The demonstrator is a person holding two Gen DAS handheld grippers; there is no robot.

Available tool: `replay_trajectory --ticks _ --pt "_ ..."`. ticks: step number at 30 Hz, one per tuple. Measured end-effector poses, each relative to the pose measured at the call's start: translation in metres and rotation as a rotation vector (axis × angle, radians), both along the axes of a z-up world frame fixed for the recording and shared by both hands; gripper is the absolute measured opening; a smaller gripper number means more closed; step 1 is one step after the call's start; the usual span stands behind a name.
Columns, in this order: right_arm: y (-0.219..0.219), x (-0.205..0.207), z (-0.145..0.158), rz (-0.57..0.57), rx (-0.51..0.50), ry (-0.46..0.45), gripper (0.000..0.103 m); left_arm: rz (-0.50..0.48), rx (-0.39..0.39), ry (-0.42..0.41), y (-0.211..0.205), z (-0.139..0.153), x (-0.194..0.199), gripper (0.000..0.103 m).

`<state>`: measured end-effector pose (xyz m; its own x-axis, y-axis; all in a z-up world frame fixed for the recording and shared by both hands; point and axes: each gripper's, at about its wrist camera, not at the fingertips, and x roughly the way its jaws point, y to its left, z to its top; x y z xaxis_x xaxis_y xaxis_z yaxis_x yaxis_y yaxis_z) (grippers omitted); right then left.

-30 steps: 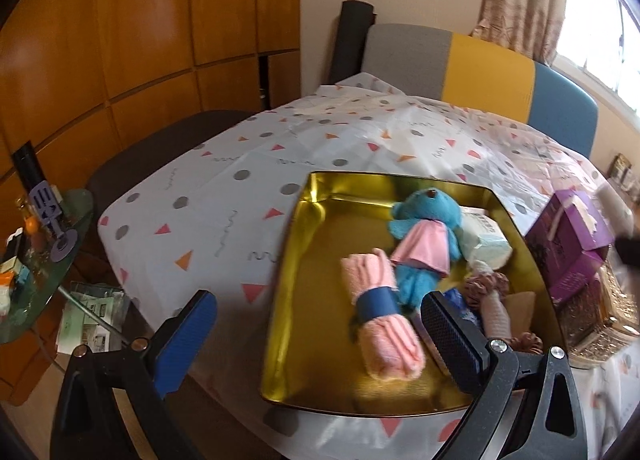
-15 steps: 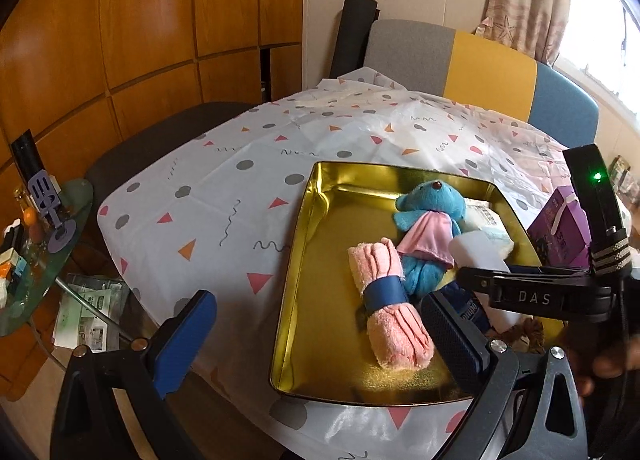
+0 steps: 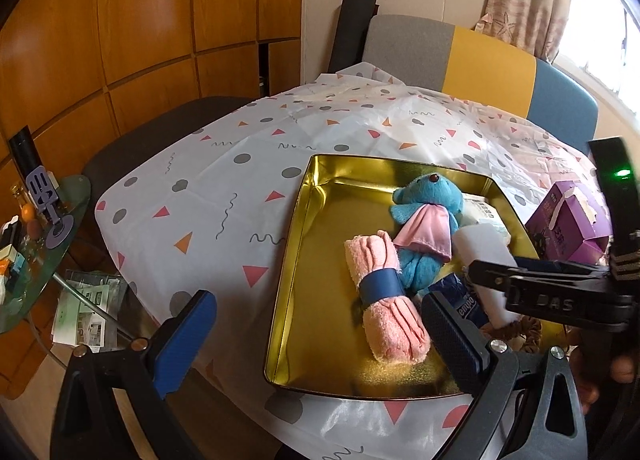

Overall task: Organize soft objects
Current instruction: 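Lower the sponge into the tray beside the teddy bear and open the right tool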

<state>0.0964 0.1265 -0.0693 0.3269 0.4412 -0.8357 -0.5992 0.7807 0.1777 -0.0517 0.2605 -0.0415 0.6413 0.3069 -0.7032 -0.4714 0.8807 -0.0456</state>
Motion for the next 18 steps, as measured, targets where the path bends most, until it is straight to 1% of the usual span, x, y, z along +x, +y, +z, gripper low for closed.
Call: replay_trajectory --ticks 1,2,5,8,9,10,11,12,14,16,18 --pt "-0.003 -0.002 0.003 0.001 0.004 -0.013 0.072 -0.001 0.0 -0.002 -0.001 0.0 0.0 0.103" --pt "-0.005 -0.004 0.006 0.002 0.009 -0.019 0.074 -0.003 0.001 -0.003 -0.001 0.001 -0.001 0.103" --pt "-0.013 -0.009 0.012 0.014 0.018 -0.024 0.074 -0.005 0.005 -0.006 -0.002 0.002 -0.001 0.103" --pt "-0.015 -0.011 0.012 0.04 0.001 -0.018 0.073 -0.009 0.003 -0.006 -0.004 0.003 -0.001 0.103" --pt "-0.013 -0.012 0.01 0.053 -0.011 -0.019 0.07 -0.01 0.005 -0.007 -0.004 0.003 -0.001 0.103" --pt "-0.01 -0.013 0.006 0.058 -0.035 -0.024 0.048 -0.011 0.007 -0.006 -0.004 0.003 -0.001 0.103" --pt "-0.007 -0.012 0.0 0.053 -0.068 -0.021 0.035 -0.011 0.007 -0.003 -0.004 0.002 -0.001 0.103" --pt "-0.005 -0.01 -0.004 0.045 -0.068 -0.013 0.035 -0.01 0.005 -0.002 -0.004 0.002 -0.001 0.103" --pt "-0.003 -0.004 -0.011 0.029 -0.029 0.022 0.035 -0.007 0.008 -0.005 -0.003 0.003 -0.002 0.103" --pt "-0.001 0.001 -0.012 0.015 0.001 0.029 0.035 -0.005 0.004 -0.002 -0.002 0.002 -0.002 0.103" --pt "0.003 0.004 -0.013 0.012 0.009 0.033 0.035 -0.005 -0.004 -0.007 -0.002 0.002 -0.003 0.103"
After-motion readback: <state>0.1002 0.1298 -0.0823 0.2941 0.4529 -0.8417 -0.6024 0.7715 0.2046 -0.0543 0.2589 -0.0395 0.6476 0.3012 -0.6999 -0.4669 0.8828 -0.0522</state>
